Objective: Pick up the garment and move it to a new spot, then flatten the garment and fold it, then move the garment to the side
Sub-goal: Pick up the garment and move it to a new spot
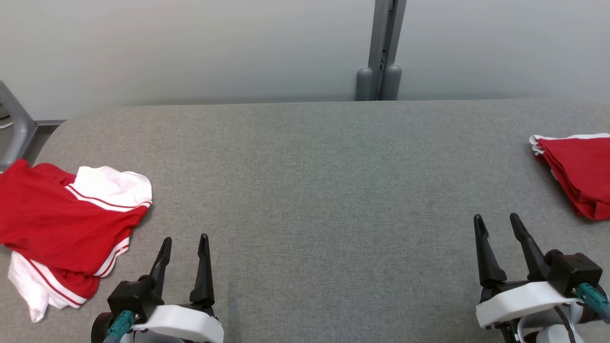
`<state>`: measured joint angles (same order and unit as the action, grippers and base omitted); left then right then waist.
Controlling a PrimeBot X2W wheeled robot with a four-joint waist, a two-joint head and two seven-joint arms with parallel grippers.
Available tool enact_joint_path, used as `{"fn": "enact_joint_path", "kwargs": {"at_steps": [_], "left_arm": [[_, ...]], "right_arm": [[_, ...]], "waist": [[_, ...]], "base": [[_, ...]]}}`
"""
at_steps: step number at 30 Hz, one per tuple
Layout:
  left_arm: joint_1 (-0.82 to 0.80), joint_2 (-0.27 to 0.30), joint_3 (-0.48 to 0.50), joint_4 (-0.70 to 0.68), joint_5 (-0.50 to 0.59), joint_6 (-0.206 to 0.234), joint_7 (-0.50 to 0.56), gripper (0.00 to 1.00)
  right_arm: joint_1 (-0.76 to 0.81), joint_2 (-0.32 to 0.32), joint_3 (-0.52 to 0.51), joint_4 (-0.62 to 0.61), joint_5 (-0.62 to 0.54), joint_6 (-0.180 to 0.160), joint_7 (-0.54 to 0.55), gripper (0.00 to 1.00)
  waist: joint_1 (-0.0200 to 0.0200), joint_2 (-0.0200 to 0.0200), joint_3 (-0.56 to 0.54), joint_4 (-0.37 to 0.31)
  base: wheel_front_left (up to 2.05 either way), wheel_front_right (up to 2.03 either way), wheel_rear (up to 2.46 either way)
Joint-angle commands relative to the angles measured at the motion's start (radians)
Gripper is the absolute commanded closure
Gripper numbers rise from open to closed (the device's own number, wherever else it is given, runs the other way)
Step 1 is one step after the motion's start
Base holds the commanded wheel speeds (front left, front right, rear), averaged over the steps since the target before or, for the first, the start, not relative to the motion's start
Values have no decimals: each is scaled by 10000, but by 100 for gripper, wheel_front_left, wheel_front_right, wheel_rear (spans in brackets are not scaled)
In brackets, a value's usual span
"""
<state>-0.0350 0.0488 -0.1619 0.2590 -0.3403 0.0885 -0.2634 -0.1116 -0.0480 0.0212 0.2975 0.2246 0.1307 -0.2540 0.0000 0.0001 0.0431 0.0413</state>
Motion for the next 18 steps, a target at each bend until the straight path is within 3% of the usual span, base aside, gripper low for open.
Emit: {"fn": "enact_joint_path", "kwargs": {"at_steps": [1, 8, 18], "left_arm": [[-133, 40, -1, 40, 76, -50, -14, 0], [-211, 40, -35, 127, 176, -20, -12, 0], [-310, 45, 165, 133, 528, -22, -13, 0]], "right_arm": [[119, -51, -35, -18, -97, 1, 41, 0], [253, -53, -44, -135, -141, 1, 76, 0], [250, -53, -69, -399, -280, 1, 156, 0]], "waist": [[0, -1, -42, 73], [0, -1, -186, 847], [0, -1, -115, 3109]], "base": [[0, 0, 0], [0, 0, 0], [0, 0, 0]]}}
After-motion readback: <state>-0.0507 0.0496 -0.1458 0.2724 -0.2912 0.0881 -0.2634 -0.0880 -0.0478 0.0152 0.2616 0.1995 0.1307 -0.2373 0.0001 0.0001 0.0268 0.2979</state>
